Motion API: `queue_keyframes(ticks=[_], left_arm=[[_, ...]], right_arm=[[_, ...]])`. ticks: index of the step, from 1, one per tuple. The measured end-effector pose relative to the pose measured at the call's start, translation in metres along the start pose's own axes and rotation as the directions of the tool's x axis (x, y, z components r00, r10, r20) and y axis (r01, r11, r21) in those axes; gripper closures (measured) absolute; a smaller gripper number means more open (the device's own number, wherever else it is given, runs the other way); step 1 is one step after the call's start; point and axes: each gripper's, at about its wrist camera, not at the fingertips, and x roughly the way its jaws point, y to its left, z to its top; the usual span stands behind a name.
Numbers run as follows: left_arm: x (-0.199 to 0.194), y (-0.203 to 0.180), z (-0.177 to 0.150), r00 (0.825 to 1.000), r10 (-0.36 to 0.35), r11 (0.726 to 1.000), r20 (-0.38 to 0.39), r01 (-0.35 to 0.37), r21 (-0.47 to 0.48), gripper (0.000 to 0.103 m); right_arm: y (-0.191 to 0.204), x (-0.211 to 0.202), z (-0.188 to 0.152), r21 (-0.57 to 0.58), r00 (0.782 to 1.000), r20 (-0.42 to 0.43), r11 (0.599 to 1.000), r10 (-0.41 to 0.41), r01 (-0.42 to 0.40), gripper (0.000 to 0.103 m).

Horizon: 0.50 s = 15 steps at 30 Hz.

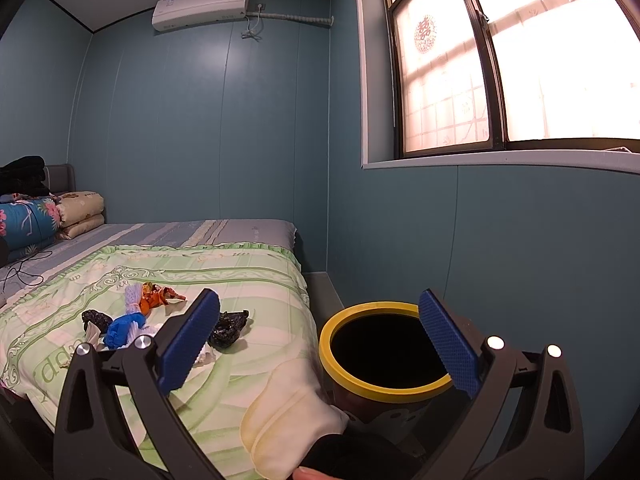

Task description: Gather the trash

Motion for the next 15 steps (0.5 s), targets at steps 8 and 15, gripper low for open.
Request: queue_keyframes(ticks=[8,15], left_arm=[[0.0001,0.0,-0.001,1.0,-0.001,1.0,-0.004,0.001,0.001,0.008],[-0.0001,-0.0011,-0.0023,1.0,-0.002,1.0,-0.002,0.002,0.004,0.008]], right_arm=[[-0.0008,0.0012,-0.0018,0.0,1.0,-0.001,1.0,-0.002,0.002,0.008],[-0.0018,0.0012,-0.0039,0.004,1.0,-0.003,1.0,-0.003,0.003,0.008]])
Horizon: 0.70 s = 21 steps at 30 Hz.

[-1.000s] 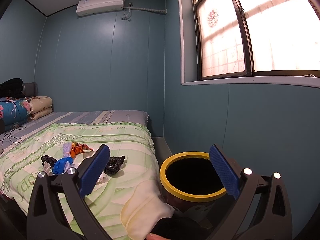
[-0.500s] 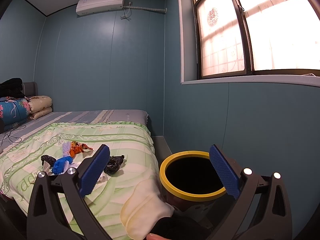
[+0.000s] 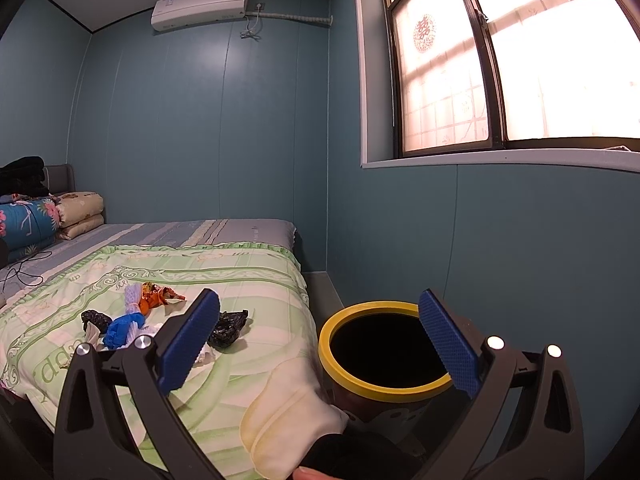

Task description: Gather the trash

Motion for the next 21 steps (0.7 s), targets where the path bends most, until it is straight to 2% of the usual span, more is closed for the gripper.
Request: queue_keyframes(ticks=[14,21], left_arm=[[-0.0007,0.0003,-0.0005,1.0,0.003,1.0,0.001,-0.003,0.002,0.008],[0.0021,0.0017,0.0012,1.0,0.006,0.999,0.0,-0.006,0.04,0.008]], right_arm=[[-0.0015,0.002,-0.0001,0.006,1.0,-0.008,1.0,-0.007,0.007,0.008],[-0.0027,0.0069,-0.0019,0.009,0.998,0.018,0.999,-0.053,0.052,0.008]])
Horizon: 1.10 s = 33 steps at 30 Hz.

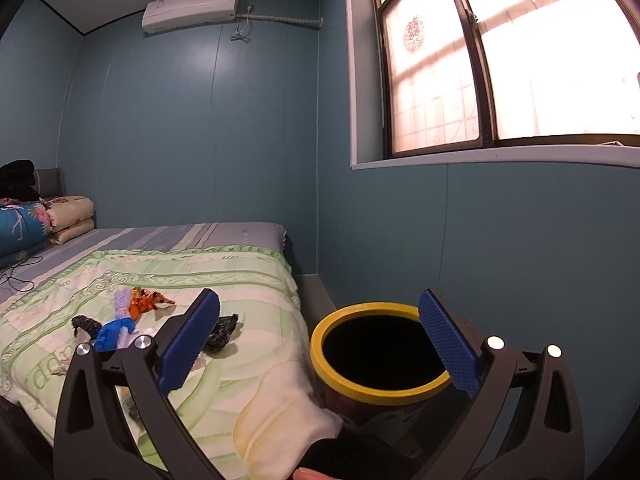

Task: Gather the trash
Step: 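Grasp the pink cloth bundle with the left tool while the right tool grasps a black plastic bag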

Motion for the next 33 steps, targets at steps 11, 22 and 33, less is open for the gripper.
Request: queue_keyframes(ticks=[11,22,33], left_arm=[[0.059,0.056,-0.011,0.992,-0.083,0.994,-0.093,0.075,-0.084,0.008],[0.151,0.106,-0.059,0.951,-0.114,0.99,-0.287,0.086,-0.108,0.008],[0.243,0.128,-0.091,0.891,-0.079,0.997,-0.448,0.062,-0.052,0.008]], right_arm=[[0.022,0.057,-0.017,-0.118,0.982,-0.096,0.978,0.16,-0.171,0.008],[0.048,0.13,-0.054,-0.062,0.897,-0.3,0.932,0.324,-0.357,0.008],[0.08,0.204,-0.07,-0.018,0.837,-0.411,0.915,0.361,-0.403,0.008]])
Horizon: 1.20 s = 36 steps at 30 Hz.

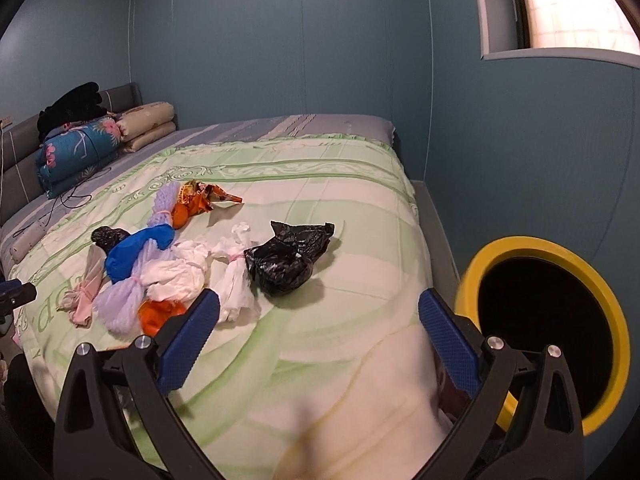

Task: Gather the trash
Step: 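Grasp the pink cloth bundle with the left tool while the right tool grasps a black plastic bag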

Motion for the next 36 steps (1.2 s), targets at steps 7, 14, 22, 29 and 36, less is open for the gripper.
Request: queue_keyframes(ticks=[7,14,22,29,36], left_arm=[[0.05,0.009,0.022,0.997,0.019,1.0,-0.072,-0.02,-0.011,0.008],[0.081,0.027,0.025,0.994,-0.005,0.993,-0.107,-0.008,-0.12,0.008],[0.104,0.033,0.025,0.984,-0.026,0.995,-0.174,0.007,-0.104,0.008],[0.111,0.031,0.023,0.978,-0.091,0.991,-0.188,0.069,-0.118,0.008],[0.113,0.018,0.018,0.974,-0.143,0.988,-0.178,0.131,-0.076,0.015]], right_arm=[[0.008,0.067,0.028,-0.006,0.997,-0.081,1.0,-0.001,0.001,0.008],[0.008,0.121,0.044,0.052,0.974,-0.222,0.998,0.039,-0.028,0.008],[0.006,0.159,0.048,0.152,0.942,-0.315,0.986,0.118,-0.073,0.008],[0.006,0.17,0.043,0.185,0.931,-0.34,0.98,0.134,-0.073,0.017],[0.007,0.17,0.04,0.186,0.928,-0.343,0.979,0.142,-0.081,0.033]])
